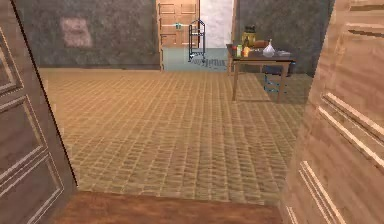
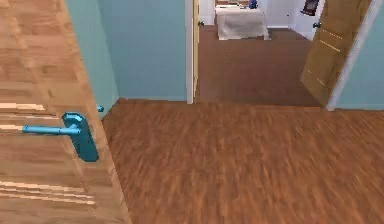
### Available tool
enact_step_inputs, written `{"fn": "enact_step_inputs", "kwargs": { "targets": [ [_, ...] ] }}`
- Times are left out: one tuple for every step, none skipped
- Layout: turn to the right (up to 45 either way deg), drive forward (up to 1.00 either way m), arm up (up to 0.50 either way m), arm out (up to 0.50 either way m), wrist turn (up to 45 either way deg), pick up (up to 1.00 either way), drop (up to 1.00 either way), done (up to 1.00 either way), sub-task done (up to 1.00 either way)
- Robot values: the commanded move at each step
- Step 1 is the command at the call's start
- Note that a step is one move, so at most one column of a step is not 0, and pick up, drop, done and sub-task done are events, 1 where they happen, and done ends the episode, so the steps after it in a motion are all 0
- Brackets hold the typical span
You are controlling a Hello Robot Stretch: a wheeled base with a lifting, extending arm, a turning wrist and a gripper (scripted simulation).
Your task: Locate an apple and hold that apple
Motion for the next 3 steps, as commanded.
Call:
{"fn": "enact_step_inputs", "kwargs": {
  "targets": [
    [0.0,1.00,0.00,0.00,0.0,0.00,0.00,0.00,0.00],
    [3.0,0.00,0.00,0.00,0.0,0.00,0.00,0.00,0.00],
    [0.0,1.00,0.00,0.00,0.0,0.00,0.00,0.00,0.00]
  ]
}}
